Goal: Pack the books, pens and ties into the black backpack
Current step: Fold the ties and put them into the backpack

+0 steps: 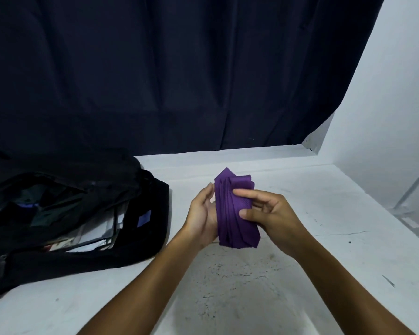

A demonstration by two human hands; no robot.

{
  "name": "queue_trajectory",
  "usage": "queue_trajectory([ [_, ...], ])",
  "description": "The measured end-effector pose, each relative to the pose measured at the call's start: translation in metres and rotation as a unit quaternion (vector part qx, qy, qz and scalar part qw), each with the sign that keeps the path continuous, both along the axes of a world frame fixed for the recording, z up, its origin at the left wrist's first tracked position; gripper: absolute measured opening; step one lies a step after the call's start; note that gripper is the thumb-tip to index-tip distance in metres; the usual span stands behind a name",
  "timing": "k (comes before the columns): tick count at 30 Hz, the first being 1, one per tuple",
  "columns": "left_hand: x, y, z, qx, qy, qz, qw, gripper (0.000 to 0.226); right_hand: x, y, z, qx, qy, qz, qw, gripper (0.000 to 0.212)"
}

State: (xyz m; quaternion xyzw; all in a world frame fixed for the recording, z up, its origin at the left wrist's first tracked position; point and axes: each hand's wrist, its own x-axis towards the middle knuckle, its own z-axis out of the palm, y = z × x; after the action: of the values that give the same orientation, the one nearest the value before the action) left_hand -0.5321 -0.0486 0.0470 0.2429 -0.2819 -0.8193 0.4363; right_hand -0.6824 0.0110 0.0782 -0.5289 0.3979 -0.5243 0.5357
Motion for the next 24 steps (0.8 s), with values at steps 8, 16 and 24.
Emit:
queue_trajectory([
  [8,0.007,0.01,-0.009,-0.192,-0.066,-0.036,0.979,0.071,0.008,-0.008,-0.006,-0.037,0.087,-0.018,0.995,0.042],
  [16,0.014,0.014,-0.011,-0.181,-0.046,-0.053,0.981,0.078,0.008,-0.01,-0.008,-0.062,0.077,-0.119,0.988,0.028],
  [24,0.012,0.021,-0.006,-0.115,-0.09,-0.029,0.989,0.074,0.019,-0.01,-0.009,-0.147,0.202,-0.241,0.938,0.029],
])
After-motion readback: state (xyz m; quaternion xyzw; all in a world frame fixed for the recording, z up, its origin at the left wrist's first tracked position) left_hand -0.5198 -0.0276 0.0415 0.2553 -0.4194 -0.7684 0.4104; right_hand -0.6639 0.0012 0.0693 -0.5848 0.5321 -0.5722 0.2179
